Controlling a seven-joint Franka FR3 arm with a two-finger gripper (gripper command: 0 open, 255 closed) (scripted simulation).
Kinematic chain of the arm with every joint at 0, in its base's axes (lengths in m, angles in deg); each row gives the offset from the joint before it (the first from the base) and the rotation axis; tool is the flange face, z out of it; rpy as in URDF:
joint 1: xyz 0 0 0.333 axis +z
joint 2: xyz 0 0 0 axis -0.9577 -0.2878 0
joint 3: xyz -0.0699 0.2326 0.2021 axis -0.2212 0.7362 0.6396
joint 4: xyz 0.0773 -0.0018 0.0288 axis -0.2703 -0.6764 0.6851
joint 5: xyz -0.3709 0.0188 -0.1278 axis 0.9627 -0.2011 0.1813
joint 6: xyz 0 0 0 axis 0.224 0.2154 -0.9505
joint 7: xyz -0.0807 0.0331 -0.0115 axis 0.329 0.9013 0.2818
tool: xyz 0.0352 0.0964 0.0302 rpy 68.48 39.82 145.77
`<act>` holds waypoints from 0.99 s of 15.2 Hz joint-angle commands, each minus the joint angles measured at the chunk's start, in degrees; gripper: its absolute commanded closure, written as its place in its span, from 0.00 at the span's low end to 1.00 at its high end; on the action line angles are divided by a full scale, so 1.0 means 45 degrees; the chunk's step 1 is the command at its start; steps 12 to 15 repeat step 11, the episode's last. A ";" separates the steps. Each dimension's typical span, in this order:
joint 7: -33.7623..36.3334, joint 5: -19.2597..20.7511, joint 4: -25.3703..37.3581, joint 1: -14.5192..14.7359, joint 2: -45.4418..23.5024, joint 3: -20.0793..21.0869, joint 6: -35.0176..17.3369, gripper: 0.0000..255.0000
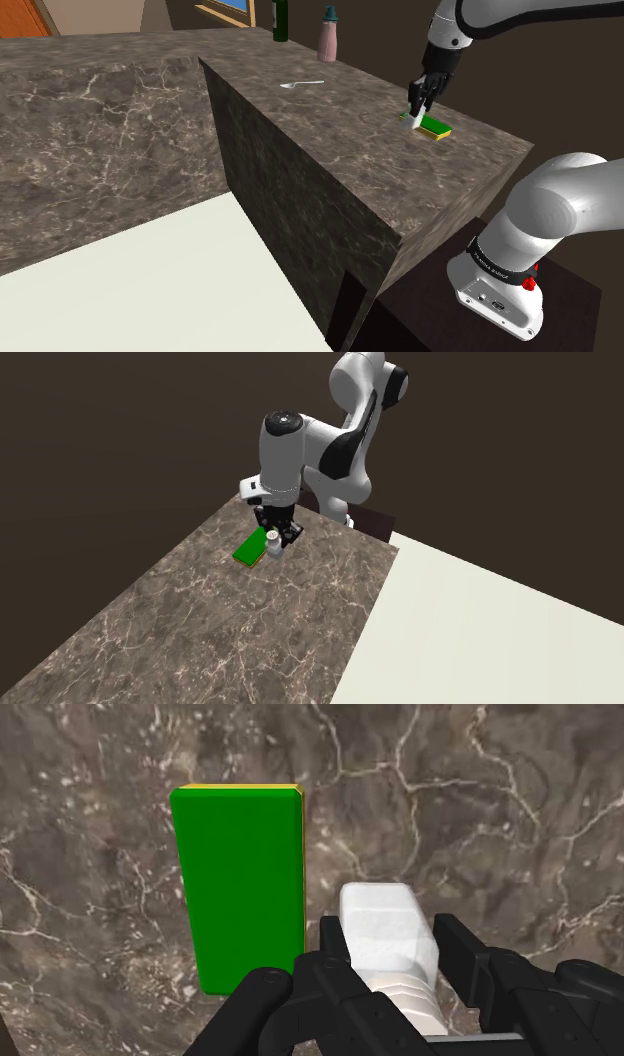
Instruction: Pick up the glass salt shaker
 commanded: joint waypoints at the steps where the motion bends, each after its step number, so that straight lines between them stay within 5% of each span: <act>1: -0.0040 0.0000 0.0317 -0.0006 0.0009 -0.0013 0.0328 1.00; 15: -0.0165 -0.0013 0.1801 -0.0027 -0.0142 -0.0022 0.1655 1.00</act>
